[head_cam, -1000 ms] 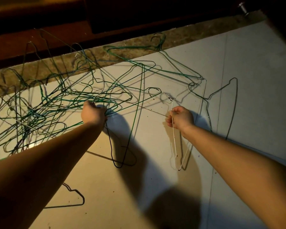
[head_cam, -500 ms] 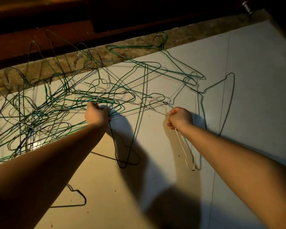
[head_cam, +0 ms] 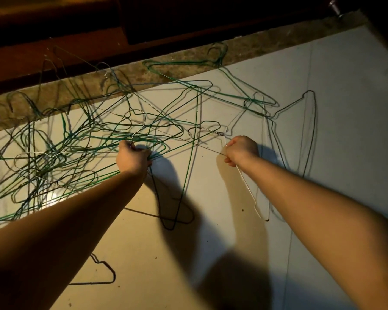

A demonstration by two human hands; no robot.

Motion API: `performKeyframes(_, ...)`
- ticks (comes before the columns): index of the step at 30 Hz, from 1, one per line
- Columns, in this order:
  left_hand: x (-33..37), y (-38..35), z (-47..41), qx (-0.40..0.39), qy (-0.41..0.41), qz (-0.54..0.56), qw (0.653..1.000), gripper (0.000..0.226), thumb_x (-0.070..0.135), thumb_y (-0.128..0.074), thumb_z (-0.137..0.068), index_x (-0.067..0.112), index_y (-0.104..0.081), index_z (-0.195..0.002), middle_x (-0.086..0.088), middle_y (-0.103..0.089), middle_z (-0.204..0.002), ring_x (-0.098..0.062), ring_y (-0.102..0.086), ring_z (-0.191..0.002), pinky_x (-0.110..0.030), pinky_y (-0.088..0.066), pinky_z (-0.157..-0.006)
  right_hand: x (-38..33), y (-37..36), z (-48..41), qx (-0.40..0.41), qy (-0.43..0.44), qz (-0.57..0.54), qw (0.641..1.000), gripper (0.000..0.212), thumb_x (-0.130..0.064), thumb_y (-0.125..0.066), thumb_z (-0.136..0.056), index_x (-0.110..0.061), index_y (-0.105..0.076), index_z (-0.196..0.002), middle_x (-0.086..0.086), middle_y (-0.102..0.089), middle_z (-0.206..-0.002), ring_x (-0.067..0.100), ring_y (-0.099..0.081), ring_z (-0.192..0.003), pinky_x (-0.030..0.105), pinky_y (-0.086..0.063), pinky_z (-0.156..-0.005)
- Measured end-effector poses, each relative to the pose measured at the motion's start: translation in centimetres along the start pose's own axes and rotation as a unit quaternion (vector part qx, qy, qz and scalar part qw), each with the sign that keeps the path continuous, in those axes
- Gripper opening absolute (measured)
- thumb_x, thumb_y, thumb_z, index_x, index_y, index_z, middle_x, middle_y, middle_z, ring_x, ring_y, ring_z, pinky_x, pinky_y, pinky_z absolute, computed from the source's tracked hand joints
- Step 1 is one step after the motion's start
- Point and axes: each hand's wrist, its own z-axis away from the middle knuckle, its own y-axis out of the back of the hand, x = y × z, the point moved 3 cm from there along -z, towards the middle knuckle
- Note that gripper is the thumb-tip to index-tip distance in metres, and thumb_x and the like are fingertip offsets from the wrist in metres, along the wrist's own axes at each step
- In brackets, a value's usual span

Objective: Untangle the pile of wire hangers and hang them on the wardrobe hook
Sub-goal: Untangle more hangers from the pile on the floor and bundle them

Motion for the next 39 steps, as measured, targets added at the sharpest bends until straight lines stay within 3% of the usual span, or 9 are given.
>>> performKeyframes(4,-0.5,0.0,-0.2,0.007,-0.006,-0.022,1.0,0.035,0.008,-0.072,-0.077,0.01,-0.049,-0.104,-0.008,-0.059,-0.096,-0.025,-0.062,-0.08,-0.043,-0.057,-0.076,-1.3,0.2,-0.4,-0.003,-0.026,0.001,1.0,0.015,-0.003,-0.05,-0.091,-0.005,-0.06,-0.08,0.013,-0.063,-0.07,0.018,-0.056,-0.048,0.025,-0.05,-0.046)
performKeyframes(9,-1.3,-0.1,-0.3,-0.007,-0.014,-0.035,0.999,0.039,0.01,-0.072,-0.078,0.008,-0.051,-0.11,-0.012,-0.062,-0.104,-0.028,-0.064,-0.091,-0.044,-0.056,-0.08,-1.8,-0.3,-1.1,0.042,-0.039,-0.061,0.996,0.014,-0.005,-0.053,-0.085,-0.001,-0.066,-0.08,0.013,-0.067,-0.071,0.027,-0.065,-0.065,0.036,-0.058,-0.064)
performKeyframes(13,-1.7,-0.4,-0.4,-0.026,-0.003,-0.036,0.999,0.044,0.008,-0.073,-0.076,0.006,-0.05,-0.113,-0.012,-0.062,-0.102,-0.03,-0.064,-0.092,-0.046,-0.056,-0.079,-1.6,0.1,-1.6,0.054,-0.053,-0.131,0.988,0.015,-0.006,-0.054,-0.087,0.0,-0.067,-0.086,0.0,-0.054,-0.037,0.015,-0.051,-0.039,0.017,-0.039,-0.037)
performKeyframes(15,-1.6,-0.4,-0.6,-0.019,0.005,-0.027,0.999,0.047,0.008,-0.073,-0.076,0.005,-0.049,-0.116,-0.011,-0.062,-0.103,-0.03,-0.064,-0.093,-0.046,-0.055,-0.081,-1.6,-0.1,-0.7,0.035,-0.062,-0.218,0.973,0.017,-0.002,-0.049,-0.091,-0.006,-0.059,-0.078,0.004,-0.057,-0.046,0.01,-0.051,-0.033,0.015,-0.038,-0.034)
performKeyframes(17,-1.3,-0.3,-0.6,-0.012,-0.001,-0.036,0.999,0.046,0.011,-0.072,-0.078,0.004,-0.049,-0.118,-0.009,-0.062,-0.101,-0.029,-0.065,-0.092,-0.046,-0.055,-0.081,-1.4,-0.5,-0.3,0.019,-0.057,-0.291,0.955,0.022,-0.003,-0.048,-0.093,-0.012,-0.052,-0.074,0.006,-0.057,-0.059,0.013,-0.054,-0.043,0.02,-0.044,-0.04)
performKeyframes(22,-0.9,0.8,-0.1,-0.007,-0.003,-0.009,1.0,0.033,0.029,-0.059,-0.089,0.006,-0.047,-0.11,-0.016,-0.063,-0.103,-0.031,-0.066,-0.086,-0.048,-0.057,-0.075,-2.8,0.1,0.7,0.01,-0.046,-0.409,0.911,0.022,-0.005,-0.045,-0.096,-0.015,-0.05,-0.076,0.004,-0.054,-0.066,0.015,-0.056,-0.055,0.028,-0.051,-0.054)
performKeyframes(25,-0.2,2.3,0.6,-0.014,-0.033,0.005,0.999,0.024,0.035,-0.045,-0.096,0.013,-0.045,-0.103,-0.016,-0.064,-0.102,-0.036,-0.064,-0.084,-0.05,-0.056,-0.071,-3.6,1.3,2.2,-0.001,-0.035,-0.433,0.9,0.022,-0.006,-0.043,-0.097,-0.015,-0.049,-0.078,0.004,-0.053,-0.068,0.014,-0.056,-0.058,0.028,-0.051,-0.057)
performKeyframes(29,1.0,5.0,3.1,-0.011,-0.065,0.041,0.997,0.017,0.028,-0.038,-0.099,0.012,-0.043,-0.095,-0.011,-0.062,-0.093,-0.02,-0.044,-0.053,-0.03,-0.037,-0.051,-3.5,2.4,5.4,-0.006,-0.019,-0.427,0.904,0.022,-0.007,-0.043,-0.097,-0.016,-0.048,-0.078,0.003,-0.052,-0.067,0.014,-0.055,-0.057,0.028,-0.05,-0.057)
performKeyframes(39,4.6,9.6,9.7,-0.012,-0.044,0.15,0.988,0.021,0.024,-0.034,-0.101,0.022,-0.041,-0.081,-0.006,-0.058,-0.081,-0.014,-0.034,-0.05,-0.026,-0.027,-0.047,-4.0,4.0,12.5,0.014,0.03,-0.424,0.905,0.023,-0.009,-0.043,-0.098,-0.018,-0.05,-0.077,0.001,-0.055,-0.068,0.011,-0.055,-0.058,0.024,-0.046,-0.057)
